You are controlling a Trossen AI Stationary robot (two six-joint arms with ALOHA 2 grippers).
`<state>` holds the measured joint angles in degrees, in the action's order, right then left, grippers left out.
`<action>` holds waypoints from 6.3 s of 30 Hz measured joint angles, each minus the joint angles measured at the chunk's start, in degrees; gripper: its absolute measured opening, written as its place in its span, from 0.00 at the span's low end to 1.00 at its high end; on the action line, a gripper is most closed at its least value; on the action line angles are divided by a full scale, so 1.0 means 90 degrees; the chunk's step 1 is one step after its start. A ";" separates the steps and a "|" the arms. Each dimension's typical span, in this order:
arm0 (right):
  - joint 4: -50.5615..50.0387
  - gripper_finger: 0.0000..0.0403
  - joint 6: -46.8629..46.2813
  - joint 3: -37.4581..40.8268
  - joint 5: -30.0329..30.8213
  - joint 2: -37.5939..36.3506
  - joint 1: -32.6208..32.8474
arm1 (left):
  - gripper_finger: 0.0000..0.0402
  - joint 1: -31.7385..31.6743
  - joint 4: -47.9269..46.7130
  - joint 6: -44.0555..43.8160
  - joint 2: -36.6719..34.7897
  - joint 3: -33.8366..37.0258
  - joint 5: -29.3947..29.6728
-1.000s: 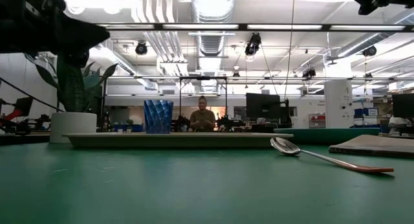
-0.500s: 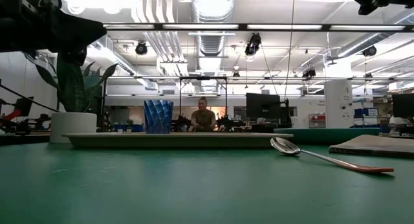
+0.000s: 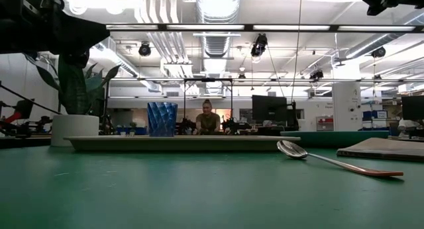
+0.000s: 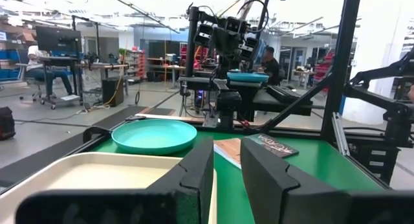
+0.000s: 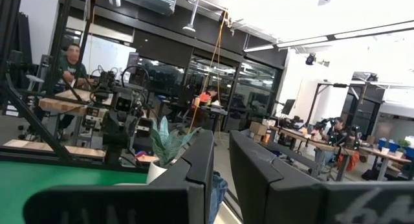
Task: Pick and place plate/cup/fork/spoon on tray
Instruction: Put the orange spoon on the white tray
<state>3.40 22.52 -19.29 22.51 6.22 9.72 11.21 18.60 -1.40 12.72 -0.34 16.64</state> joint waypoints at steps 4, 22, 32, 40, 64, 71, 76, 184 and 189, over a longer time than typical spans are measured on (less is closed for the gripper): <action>0.0000 0.11 0.0000 0.0000 0.0000 0.0000 0.0001 | 0.16 0.0002 0.0006 -0.0095 0.0042 0.0005 0.0000; -0.0004 0.11 0.0004 0.0002 0.0000 0.0000 0.0002 | 0.16 0.0002 0.0005 -0.0278 0.0233 0.0010 0.0002; 0.0000 0.11 -0.0004 0.0002 -0.0001 0.0000 0.0000 | 0.16 0.0002 0.0028 -0.0309 0.0249 0.0010 0.0041; 0.0165 0.11 -0.0250 0.0002 -0.1224 0.0083 0.0002 | 0.16 -0.0001 0.0092 -0.0317 0.0256 0.0010 0.0607; 0.2040 0.11 -0.2848 0.0005 -0.1664 0.2922 0.0002 | 0.16 0.0002 0.0048 -0.0131 0.0624 0.0010 0.0704; 0.3174 0.11 -0.3487 0.0002 -0.1665 0.4322 0.0017 | 0.16 0.0002 0.0048 -0.0130 0.0871 0.0010 0.0704; 0.4254 0.11 -0.3640 -0.0031 -0.1664 0.5306 0.0017 | 0.16 0.0002 0.0050 -0.0131 0.1054 0.0010 0.0704; -0.4690 0.03 -1.2836 -0.5727 -0.0155 1.1232 0.2040 | 0.16 0.0002 0.2796 0.1793 0.1905 -0.0418 0.0704; -0.4996 0.03 -1.2773 -0.6087 -0.0261 1.1019 0.2008 | 0.16 0.0002 0.3358 0.2265 0.1903 -0.0420 0.0707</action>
<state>-41.57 -92.43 -74.07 20.16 105.39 27.78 11.22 48.81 18.99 29.85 -4.12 23.00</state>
